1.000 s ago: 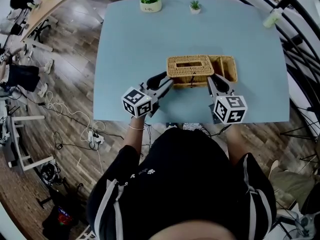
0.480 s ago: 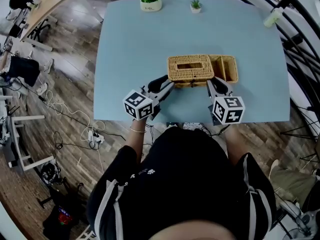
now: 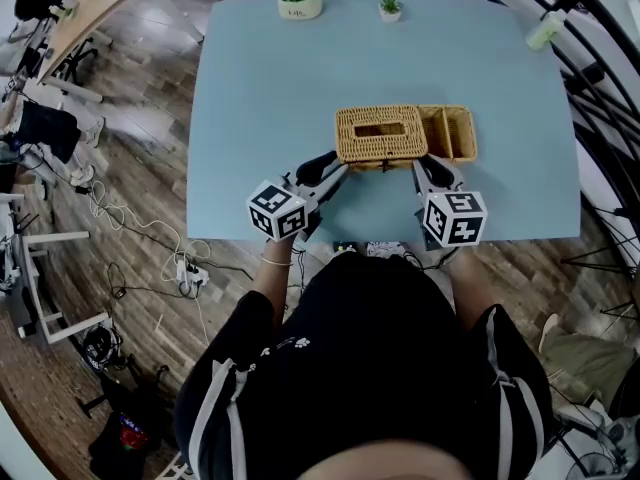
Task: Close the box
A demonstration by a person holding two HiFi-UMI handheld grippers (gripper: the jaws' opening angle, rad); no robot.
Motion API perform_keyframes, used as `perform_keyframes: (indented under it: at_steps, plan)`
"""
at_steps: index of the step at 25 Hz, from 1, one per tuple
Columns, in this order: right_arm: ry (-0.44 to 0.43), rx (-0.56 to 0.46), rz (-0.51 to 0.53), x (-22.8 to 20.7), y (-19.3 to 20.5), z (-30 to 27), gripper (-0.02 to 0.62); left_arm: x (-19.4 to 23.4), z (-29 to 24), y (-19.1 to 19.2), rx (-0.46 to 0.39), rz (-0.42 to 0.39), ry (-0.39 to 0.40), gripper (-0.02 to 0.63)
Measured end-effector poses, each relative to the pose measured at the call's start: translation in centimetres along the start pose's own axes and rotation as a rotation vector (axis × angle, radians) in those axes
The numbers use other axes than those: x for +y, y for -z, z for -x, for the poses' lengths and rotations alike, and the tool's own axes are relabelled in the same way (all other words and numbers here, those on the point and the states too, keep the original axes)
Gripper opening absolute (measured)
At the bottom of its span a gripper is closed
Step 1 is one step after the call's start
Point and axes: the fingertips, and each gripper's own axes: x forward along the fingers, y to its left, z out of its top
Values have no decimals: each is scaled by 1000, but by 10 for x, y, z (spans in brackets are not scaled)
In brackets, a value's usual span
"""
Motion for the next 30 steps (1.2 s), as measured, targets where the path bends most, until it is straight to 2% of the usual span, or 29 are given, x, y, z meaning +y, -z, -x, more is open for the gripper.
perform_keyframes:
  at_steps: [6, 20, 30]
  plan:
    - [13, 7, -7, 3, 5, 2, 63, 0, 5, 1, -17, 30, -3, 133]
    - [57, 11, -29, 11, 14, 9, 61, -5, 14, 1, -13, 18, 35, 133]
    - [75, -67, -68, 25, 0, 20, 4, -14, 27, -10, -27, -19, 63, 132]
